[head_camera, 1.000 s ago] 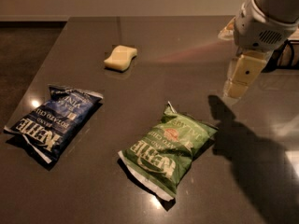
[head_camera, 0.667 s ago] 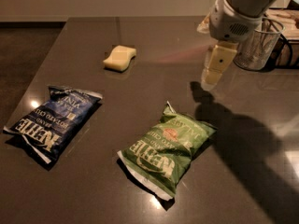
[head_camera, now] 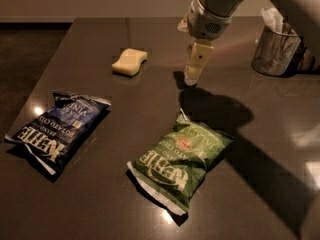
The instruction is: Move sponge near green jalapeno chip bag
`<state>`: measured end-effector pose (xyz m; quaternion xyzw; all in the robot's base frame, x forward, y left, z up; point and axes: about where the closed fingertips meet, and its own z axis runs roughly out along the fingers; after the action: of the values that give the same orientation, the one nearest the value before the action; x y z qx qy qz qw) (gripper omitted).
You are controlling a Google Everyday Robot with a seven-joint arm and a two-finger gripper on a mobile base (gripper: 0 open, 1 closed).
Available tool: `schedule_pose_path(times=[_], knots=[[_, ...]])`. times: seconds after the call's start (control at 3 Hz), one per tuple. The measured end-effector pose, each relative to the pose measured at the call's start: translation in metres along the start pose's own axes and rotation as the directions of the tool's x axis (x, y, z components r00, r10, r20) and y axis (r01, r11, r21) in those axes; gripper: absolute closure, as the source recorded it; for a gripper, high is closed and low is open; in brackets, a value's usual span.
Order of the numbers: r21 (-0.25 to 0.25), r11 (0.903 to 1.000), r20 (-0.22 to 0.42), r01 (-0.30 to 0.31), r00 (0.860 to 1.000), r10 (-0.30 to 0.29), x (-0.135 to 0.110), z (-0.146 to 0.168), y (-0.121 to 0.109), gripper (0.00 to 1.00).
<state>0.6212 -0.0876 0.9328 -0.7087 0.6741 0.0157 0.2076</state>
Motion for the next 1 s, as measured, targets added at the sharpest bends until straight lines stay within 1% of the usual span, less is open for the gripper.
schedule_pose_path(times=[0.33,0.67,1.0], knots=[[-0.026,0.9959,0.012,0.086,0.996,-0.086,-0.028,0.032,-0.025,0.0],[-0.039,0.9862,0.016,0.161,0.987,-0.16,-0.054,0.059,-0.046,0.0],[-0.052,0.9741,0.003,0.22,0.975,-0.22,-0.079,0.083,-0.06,0.0]])
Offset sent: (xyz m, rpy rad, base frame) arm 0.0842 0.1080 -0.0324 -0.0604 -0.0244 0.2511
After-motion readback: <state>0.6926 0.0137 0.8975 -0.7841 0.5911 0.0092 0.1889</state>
